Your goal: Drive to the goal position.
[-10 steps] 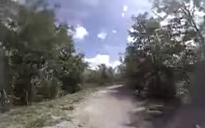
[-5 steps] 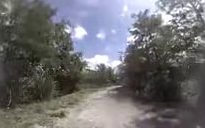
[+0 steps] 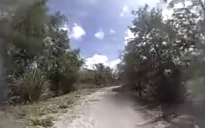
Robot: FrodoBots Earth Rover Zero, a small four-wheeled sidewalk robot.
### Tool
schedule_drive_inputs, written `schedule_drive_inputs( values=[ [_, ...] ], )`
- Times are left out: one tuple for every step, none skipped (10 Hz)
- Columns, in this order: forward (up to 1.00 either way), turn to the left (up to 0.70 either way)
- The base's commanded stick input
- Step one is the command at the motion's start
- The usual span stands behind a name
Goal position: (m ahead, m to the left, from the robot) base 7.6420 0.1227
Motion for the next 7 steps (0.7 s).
schedule_drive_inputs(
  values=[
    [0.70, 0.00],
    [0.70, 0.00],
    [0.70, 0.00],
    [0.70, 0.00],
    [0.70, 0.00],
    [0.70, 0.00],
    [0.70, 0.00]
  ],
)
